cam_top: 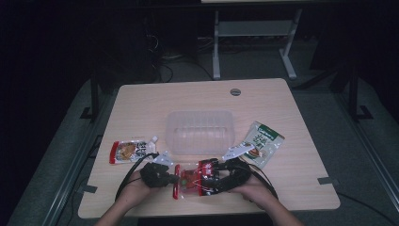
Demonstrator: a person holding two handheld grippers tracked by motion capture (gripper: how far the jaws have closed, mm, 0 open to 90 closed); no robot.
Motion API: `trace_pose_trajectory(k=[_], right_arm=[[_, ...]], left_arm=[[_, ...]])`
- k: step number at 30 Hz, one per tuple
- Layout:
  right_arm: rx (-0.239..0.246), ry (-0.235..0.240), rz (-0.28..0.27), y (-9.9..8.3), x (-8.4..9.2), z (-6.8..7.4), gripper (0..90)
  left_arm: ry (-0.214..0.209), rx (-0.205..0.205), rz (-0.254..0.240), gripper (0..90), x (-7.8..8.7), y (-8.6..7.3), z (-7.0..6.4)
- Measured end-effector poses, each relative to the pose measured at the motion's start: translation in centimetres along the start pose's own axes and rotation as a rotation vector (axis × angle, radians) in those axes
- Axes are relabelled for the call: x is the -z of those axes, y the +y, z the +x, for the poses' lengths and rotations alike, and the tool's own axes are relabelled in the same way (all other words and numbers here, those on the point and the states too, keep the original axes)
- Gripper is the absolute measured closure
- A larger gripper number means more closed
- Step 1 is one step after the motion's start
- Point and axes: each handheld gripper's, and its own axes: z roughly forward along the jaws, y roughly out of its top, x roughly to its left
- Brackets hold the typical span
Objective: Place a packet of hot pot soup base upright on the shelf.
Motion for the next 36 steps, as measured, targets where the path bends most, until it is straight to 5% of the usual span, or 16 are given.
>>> trace_pose_trajectory(k=[6, 14, 20, 27, 36], right_arm=[[-0.031, 0.052, 0.009, -0.1, -0.1, -0.1, 26.9], [0.008, 0.106, -0.003, 0.2, -0.2, 0.3, 61.0], [0.004, 0.127, -0.008, 0.5, -0.4, -0.1, 75.8], [0.011, 0.15, -0.002, 1.0, -0.6, -0.4, 86.7], [0.03, 0.174, 0.014, 1.5, -0.5, -0.2, 88.4]], left_arm=[[0.0, 0.001, -0.001, 89.6, 0.0, 0.0, 0.0], [-0.003, 0.009, -0.011, 89.6, -0.1, 0.0, 0.0], [-0.003, 0.007, -0.014, 89.6, -0.1, -0.1, 0.0], [-0.005, 0.005, -0.011, 89.6, 0.0, -0.1, 0.0], [-0.014, 0.017, -0.018, 89.7, 0.0, -0.1, 0.0]])
